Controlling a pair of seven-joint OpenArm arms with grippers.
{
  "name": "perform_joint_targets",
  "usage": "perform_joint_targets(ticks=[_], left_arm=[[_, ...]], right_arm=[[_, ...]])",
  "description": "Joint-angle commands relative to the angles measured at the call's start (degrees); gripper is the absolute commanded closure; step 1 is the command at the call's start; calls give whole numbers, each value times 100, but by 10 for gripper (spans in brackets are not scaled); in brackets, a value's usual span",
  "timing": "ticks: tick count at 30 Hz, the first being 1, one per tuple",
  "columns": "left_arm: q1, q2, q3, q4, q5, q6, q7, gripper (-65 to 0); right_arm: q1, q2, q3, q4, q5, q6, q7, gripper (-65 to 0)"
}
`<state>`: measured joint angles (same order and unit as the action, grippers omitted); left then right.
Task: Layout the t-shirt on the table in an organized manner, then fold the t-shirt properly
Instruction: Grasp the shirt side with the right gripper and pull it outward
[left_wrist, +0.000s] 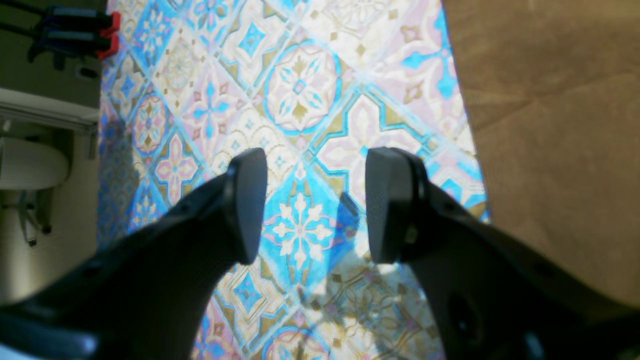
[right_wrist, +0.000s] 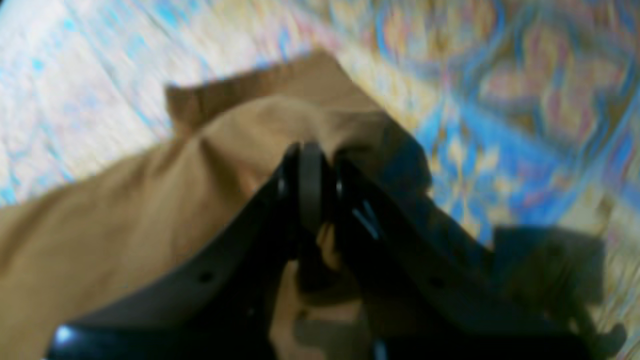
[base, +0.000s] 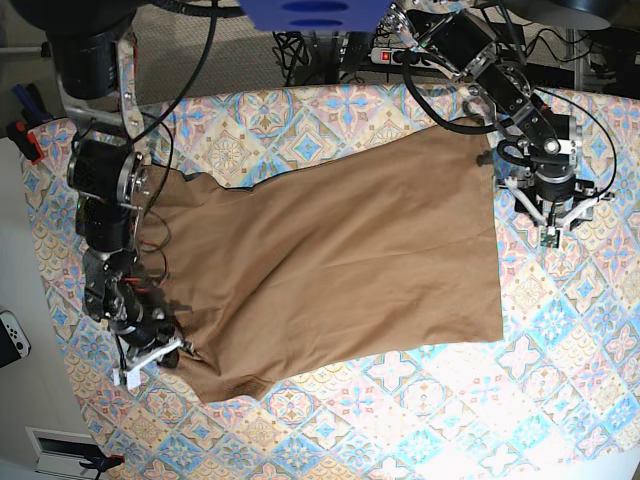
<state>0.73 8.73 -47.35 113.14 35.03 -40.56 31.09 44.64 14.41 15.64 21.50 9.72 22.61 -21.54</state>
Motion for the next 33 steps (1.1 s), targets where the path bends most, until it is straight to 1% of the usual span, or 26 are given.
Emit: perform_joint_targets(ticks=[1,2,3,7,9,10,12,14,17,19,23,27,28,30,33], left_arm=[[-60,27,1,92,-17,56,-98,-309],[-60,27,1,92,-17,56,-98,-310],[-60,27,1,92,-17,56,-98,-310],[-60,27,1,92,-8,56,-98,-310],[-16,27,1,92,-8,56,-98,-311],[37,27,1,92,-17,56,-98,-311],[63,27,1,92,-17,56,-98,-311],[63,27,1,92,-17,56,-98,-311],[63,27,1,92,-17,56,-98,-311],[63,27,1,92,-17,56,-98,-311],[63,27,1,92,-17,56,-98,-309],[63,27,1,92,-34,56,-98,-307],[63,27,1,92,-43,56,-98,-307],[63,27,1,92,-61,56,-98,-307],[63,27,1,92,-61,56,-98,-306]], right_arm=[[323,57,-3,123,70,47,216,0],[323,57,-3,123,70,47,216,0],[323,57,-3,123,70,47,216,-28],[323,57,-12,123,61,47,259,-304],[305,57,-21,123,61,47,470,-443],[305,57,-21,123,61,47,585,-500],[296,57,-21,123,61,47,699,-584],[296,57,23,132,79,47,717,-646],[270,66,23,132,88,47,699,-650],[68,145,111,158,97,47,699,-650],[-47,189,665,158,61,47,664,-650],[-55,506,770,167,61,55,75,-646],[-73,532,779,167,61,73,-39,-612],[-319,629,779,202,97,73,-206,-519],[-864,629,867,861,97,73,-549,-353]])
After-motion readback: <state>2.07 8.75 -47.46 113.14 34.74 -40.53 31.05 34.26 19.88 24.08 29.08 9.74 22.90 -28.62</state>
